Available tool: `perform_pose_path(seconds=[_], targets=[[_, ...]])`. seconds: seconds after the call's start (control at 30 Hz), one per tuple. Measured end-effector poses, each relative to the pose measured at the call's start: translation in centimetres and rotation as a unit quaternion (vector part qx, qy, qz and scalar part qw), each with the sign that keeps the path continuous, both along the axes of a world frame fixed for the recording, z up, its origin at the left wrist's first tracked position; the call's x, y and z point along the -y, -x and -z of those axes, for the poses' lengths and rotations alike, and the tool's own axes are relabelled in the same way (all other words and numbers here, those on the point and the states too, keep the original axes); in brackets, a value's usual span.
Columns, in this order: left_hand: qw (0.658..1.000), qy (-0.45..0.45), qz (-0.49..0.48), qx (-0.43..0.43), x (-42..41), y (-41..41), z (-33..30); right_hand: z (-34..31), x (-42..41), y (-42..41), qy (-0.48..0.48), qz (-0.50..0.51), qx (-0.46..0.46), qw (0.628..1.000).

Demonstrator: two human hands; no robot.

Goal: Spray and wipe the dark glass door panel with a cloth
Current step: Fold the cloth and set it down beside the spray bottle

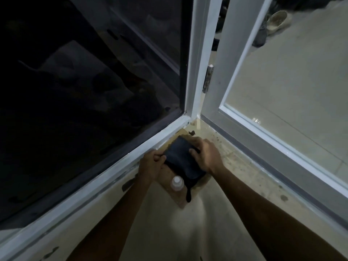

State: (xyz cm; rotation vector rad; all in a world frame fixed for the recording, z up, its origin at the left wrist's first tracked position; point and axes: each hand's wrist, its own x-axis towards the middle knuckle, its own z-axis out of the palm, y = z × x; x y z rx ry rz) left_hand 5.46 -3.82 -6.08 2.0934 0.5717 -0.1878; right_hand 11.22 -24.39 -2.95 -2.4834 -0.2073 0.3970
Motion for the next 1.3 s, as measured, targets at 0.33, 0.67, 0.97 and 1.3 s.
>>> perform_pose_path(seconds=[0.33,0.67,0.97,1.3], targets=[[0.997,-0.077,0.015,0.013,1.0,-0.2,0.4,2.2,2.2,1.2,0.18,-0.009,-0.008,0.984],[0.988,-0.145,0.06,0.009,1.8,-0.9,0.9,2.7,5.7,1.8,0.08,0.105,-0.025,0.991],[0.823,-0.382,0.407,0.106,0.8,-1.9,2.0,3.4,2.8,6.3,0.208,-0.134,0.038,0.968],[0.855,-0.359,0.373,0.019,0.7,-1.2,0.9,4.1,2.7,6.7,0.147,-0.072,-0.021,0.986]])
